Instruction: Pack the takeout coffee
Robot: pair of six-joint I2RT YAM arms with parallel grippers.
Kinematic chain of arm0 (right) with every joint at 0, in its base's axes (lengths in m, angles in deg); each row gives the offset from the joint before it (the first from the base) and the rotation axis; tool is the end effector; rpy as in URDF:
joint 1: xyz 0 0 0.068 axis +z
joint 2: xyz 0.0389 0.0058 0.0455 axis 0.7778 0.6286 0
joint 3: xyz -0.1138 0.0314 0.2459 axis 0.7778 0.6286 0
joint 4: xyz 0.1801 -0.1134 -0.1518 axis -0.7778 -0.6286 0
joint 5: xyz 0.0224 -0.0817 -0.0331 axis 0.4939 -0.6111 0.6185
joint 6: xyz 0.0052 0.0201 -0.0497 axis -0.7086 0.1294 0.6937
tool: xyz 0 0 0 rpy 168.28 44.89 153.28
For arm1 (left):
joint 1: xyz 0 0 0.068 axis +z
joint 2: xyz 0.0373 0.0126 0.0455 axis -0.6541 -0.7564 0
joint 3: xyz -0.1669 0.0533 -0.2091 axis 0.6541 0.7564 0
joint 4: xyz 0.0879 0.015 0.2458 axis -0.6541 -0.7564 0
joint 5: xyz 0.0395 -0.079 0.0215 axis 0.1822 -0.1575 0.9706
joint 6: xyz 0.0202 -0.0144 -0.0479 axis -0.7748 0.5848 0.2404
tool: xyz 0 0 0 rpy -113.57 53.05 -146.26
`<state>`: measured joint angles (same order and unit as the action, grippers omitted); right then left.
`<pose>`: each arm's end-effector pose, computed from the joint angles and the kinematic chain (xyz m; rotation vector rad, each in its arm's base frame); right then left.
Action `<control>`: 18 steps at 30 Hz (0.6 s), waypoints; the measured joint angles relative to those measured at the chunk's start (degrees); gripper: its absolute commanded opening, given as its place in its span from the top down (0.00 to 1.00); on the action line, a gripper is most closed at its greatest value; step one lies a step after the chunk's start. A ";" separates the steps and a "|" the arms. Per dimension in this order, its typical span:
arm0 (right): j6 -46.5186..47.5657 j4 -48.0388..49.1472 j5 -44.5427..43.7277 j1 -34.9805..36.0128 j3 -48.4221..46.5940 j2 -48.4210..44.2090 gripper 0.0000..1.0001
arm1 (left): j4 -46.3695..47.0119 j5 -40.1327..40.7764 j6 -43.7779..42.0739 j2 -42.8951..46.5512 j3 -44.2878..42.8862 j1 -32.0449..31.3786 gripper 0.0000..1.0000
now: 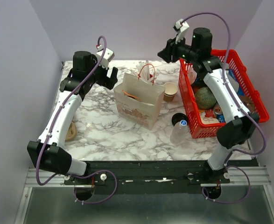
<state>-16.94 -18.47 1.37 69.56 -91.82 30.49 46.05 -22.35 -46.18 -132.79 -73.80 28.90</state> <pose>0.3696 0.1421 0.4617 -0.6860 1.6099 0.6483 0.3028 -0.0757 0.4031 0.5962 1.9410 -0.3455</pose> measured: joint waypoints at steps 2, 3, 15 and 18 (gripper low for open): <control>2.23 -3.10 -2.38 -0.22 -0.11 2.84 0.46 | -0.02 0.13 -0.02 0.00 0.00 0.02 0.02; 3.19 -4.74 -3.48 -0.24 -0.09 4.22 0.45 | -0.02 0.15 -0.04 0.00 0.00 0.04 0.02; 8.22 -12.94 -7.45 -0.35 0.61 10.78 0.46 | -1.49 1.27 -1.20 -0.24 -0.31 0.22 0.02; 7.96 -13.55 -6.08 -0.35 0.57 11.74 0.45 | -1.62 1.31 -1.44 -0.31 -0.42 0.22 0.02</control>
<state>-8.98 -32.02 -4.71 69.21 -91.26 42.23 44.44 -21.04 -47.62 -133.09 -74.21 29.12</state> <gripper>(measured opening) 0.546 0.985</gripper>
